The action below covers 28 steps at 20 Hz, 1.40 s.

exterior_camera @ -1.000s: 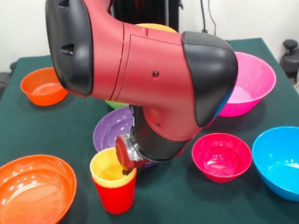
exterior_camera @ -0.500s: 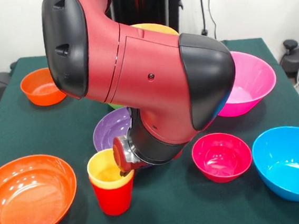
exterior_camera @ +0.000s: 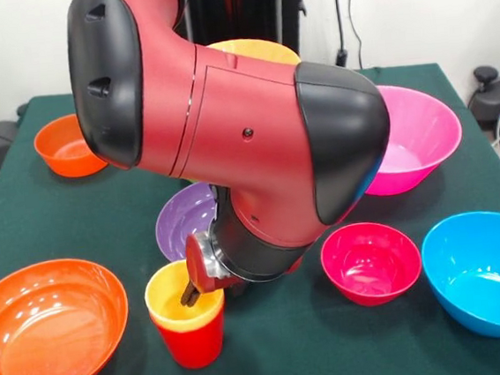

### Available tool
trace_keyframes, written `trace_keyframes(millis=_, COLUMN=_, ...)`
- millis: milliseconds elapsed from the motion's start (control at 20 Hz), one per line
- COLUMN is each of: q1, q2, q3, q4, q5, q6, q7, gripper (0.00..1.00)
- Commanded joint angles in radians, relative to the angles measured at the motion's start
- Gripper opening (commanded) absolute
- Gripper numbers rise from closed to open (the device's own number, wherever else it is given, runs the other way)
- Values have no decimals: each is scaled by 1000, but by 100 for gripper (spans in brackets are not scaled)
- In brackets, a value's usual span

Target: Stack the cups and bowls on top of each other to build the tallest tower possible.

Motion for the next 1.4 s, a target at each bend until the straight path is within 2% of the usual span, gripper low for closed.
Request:
trace_keyframes(millis=50, q1=16, q2=10, q3=88, q4=-32, q5=-37, q6=100, q7=-252, gripper=100)
trace_keyframes(millis=200, q1=19, q2=20, q3=96, q4=-53, q5=-44, q6=114, q7=-259, gripper=100)
trace_keyframes(millis=550, q1=17, q2=-1, q3=67, q4=-19, q5=-20, q6=104, q7=-241, gripper=100)
trace_keyframes(millis=1000, q1=19, q2=-51, q3=76, q4=28, q5=51, q6=179, q7=-177, gripper=100)
trace_keyframes(millis=1400, q1=28, q2=-44, q3=67, q4=11, q5=56, q6=211, q7=-175, gripper=100)
